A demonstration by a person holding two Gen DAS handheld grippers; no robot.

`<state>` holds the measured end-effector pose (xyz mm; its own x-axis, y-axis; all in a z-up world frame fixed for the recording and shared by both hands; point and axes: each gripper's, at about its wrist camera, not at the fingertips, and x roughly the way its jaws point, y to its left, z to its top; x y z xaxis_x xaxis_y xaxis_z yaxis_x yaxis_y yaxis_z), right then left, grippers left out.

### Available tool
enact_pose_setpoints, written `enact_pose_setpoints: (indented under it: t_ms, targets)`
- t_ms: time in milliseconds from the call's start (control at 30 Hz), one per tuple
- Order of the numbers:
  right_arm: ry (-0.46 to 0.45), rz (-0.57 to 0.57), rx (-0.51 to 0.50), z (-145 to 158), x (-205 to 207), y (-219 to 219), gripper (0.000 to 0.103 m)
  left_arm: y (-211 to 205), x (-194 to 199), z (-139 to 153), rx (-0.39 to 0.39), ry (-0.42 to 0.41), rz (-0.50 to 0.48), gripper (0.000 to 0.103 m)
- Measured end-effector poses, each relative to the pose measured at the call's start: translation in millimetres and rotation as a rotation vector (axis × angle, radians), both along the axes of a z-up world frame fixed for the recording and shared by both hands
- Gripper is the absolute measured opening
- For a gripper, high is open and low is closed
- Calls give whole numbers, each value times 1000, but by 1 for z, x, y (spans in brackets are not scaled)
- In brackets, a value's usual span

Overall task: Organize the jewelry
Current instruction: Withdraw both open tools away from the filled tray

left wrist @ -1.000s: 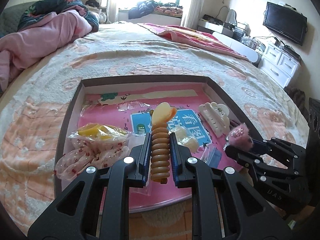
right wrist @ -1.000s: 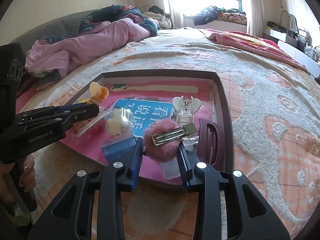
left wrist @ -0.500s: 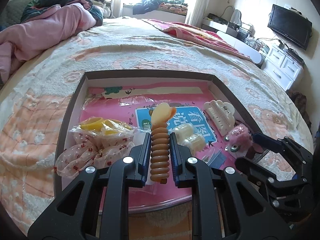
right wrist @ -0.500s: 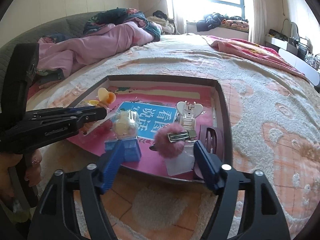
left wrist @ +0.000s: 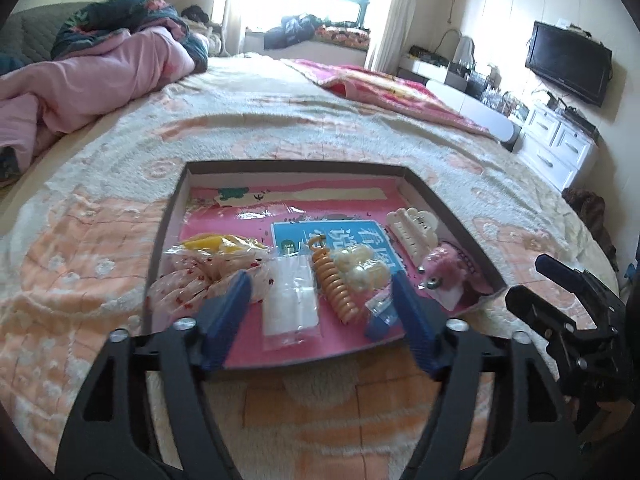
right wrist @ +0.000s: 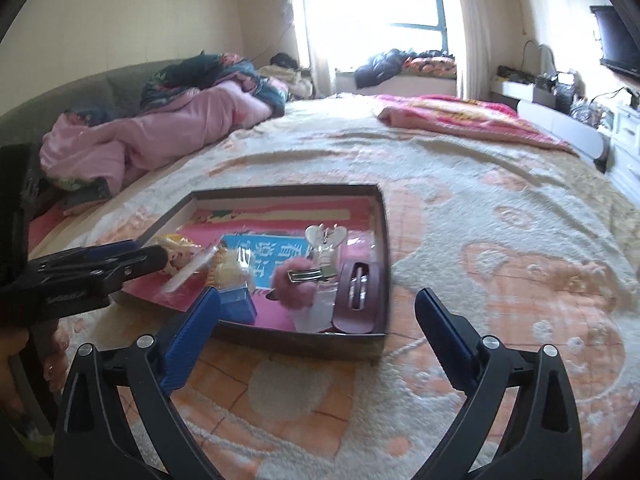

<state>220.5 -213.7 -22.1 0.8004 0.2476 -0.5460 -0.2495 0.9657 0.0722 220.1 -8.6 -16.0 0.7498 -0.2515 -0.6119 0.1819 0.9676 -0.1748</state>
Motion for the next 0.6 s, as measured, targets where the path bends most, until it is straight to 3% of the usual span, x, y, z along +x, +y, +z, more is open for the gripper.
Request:
enact_pose_setpoints:
  t_ms: [100,200,367,600]
  targets:
    - [-37,-16,-8,5,-15,1,97,3,-18,6,0,-36,15,88]
    - [-73,-9,-27,8,-29,5,97,6,-37,9,-11,-60,19,91]
    - [-147,-4,-75,11,-53,13,97,7,-63,7,7,-88,30,92]
    - [-169,-31,-66,6,-78,9,97,13,-90,3,10,-146,76,92]
